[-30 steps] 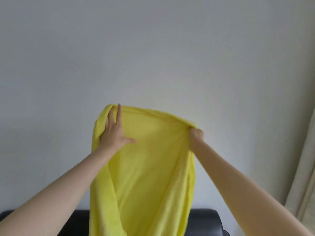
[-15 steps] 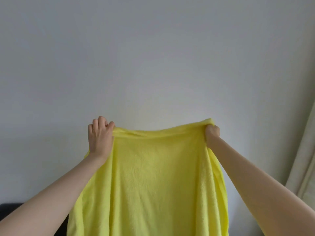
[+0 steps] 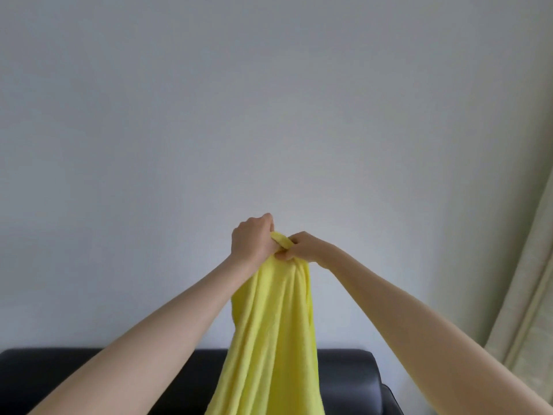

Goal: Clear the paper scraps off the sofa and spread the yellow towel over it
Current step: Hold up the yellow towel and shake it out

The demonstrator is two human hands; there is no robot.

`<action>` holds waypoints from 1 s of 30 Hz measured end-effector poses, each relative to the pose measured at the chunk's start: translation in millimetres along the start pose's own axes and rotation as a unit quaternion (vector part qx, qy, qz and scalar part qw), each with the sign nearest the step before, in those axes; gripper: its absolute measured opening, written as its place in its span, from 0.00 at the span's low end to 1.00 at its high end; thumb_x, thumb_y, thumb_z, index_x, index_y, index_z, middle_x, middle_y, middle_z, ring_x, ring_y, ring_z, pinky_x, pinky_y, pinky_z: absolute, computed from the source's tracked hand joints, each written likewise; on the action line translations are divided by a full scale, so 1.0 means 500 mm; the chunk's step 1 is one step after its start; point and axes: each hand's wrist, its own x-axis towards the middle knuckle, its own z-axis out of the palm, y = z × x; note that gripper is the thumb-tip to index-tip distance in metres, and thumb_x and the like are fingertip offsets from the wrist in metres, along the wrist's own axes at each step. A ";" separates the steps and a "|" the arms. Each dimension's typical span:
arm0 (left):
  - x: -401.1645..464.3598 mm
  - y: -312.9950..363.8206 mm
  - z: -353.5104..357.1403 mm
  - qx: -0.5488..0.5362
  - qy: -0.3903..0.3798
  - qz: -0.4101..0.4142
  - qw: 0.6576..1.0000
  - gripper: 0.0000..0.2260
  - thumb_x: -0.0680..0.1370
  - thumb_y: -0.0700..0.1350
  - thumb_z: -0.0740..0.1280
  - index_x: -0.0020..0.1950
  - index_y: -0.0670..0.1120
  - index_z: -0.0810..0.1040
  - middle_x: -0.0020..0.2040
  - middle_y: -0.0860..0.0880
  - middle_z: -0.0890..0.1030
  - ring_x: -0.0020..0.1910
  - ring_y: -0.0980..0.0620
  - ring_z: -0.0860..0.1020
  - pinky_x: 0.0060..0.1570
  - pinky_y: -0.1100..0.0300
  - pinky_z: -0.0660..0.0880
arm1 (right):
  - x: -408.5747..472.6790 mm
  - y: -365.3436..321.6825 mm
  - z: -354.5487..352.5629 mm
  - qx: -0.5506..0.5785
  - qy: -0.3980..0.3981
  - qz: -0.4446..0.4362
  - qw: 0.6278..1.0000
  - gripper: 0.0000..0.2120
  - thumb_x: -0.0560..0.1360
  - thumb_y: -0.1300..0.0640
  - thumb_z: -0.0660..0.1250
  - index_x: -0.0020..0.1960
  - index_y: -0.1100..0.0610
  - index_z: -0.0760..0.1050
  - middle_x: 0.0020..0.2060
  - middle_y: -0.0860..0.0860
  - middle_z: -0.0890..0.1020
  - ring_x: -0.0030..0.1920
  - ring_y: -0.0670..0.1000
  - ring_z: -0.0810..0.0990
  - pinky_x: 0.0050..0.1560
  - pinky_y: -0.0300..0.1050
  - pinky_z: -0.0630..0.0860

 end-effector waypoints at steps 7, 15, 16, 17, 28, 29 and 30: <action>-0.079 -0.131 0.072 -0.069 -0.238 0.001 0.969 0.14 0.75 0.57 0.66 0.56 0.51 0.73 0.42 0.51 0.80 0.41 0.50 0.79 0.40 0.58 0.74 | -0.003 0.022 -0.031 -0.108 0.178 -0.031 0.978 0.13 0.68 0.67 0.57 0.41 0.53 0.77 0.39 0.53 0.79 0.42 0.56 0.78 0.41 0.46 0.75; -0.166 -0.242 0.129 -0.101 -0.317 -0.170 0.927 0.13 0.82 0.49 0.54 0.53 0.43 0.74 0.53 0.42 0.79 0.54 0.43 0.78 0.48 0.55 0.70 | -0.026 0.071 -0.106 0.006 0.284 0.046 0.958 0.16 0.71 0.67 0.57 0.52 0.61 0.80 0.44 0.55 0.78 0.46 0.55 0.75 0.46 0.47 0.74; -0.159 -0.244 0.125 -0.127 -0.264 -0.192 0.937 0.13 0.82 0.47 0.53 0.53 0.42 0.74 0.53 0.41 0.79 0.56 0.41 0.78 0.49 0.55 0.70 | -0.031 0.081 -0.110 -0.005 0.267 0.061 0.962 0.16 0.71 0.67 0.58 0.53 0.61 0.80 0.44 0.55 0.78 0.46 0.55 0.75 0.45 0.45 0.73; -0.147 -0.237 0.115 -0.156 -0.199 -0.208 0.945 0.13 0.82 0.45 0.53 0.56 0.41 0.75 0.54 0.41 0.79 0.57 0.41 0.77 0.51 0.54 0.70 | -0.039 0.091 -0.110 -0.028 0.232 0.079 0.969 0.16 0.71 0.67 0.61 0.56 0.62 0.79 0.44 0.55 0.77 0.45 0.54 0.75 0.44 0.44 0.72; -0.059 0.031 0.000 -0.141 -0.163 -0.017 0.976 0.09 0.68 0.48 0.68 0.31 0.46 0.72 0.27 0.53 0.68 0.30 0.52 0.67 0.30 0.59 0.62 | -0.065 0.044 0.021 -0.026 -0.107 0.046 0.993 0.35 0.61 0.52 0.78 0.66 0.50 0.71 0.63 0.53 0.76 0.66 0.54 0.72 0.69 0.51 0.67; -0.065 0.036 0.005 -0.139 -0.159 -0.013 0.977 0.08 0.68 0.48 0.68 0.32 0.46 0.73 0.28 0.53 0.70 0.32 0.51 0.68 0.31 0.59 0.63 | -0.063 0.048 0.026 -0.013 -0.091 0.038 0.995 0.30 0.63 0.55 0.76 0.64 0.55 0.74 0.62 0.57 0.77 0.65 0.56 0.74 0.68 0.50 0.70; -0.071 0.035 0.009 -0.139 -0.152 -0.012 0.978 0.08 0.69 0.48 0.68 0.33 0.46 0.74 0.29 0.53 0.71 0.33 0.51 0.70 0.31 0.59 0.64 | -0.064 0.054 0.028 0.004 -0.079 0.032 0.996 0.24 0.66 0.58 0.74 0.62 0.59 0.75 0.59 0.59 0.78 0.62 0.56 0.76 0.66 0.48 0.72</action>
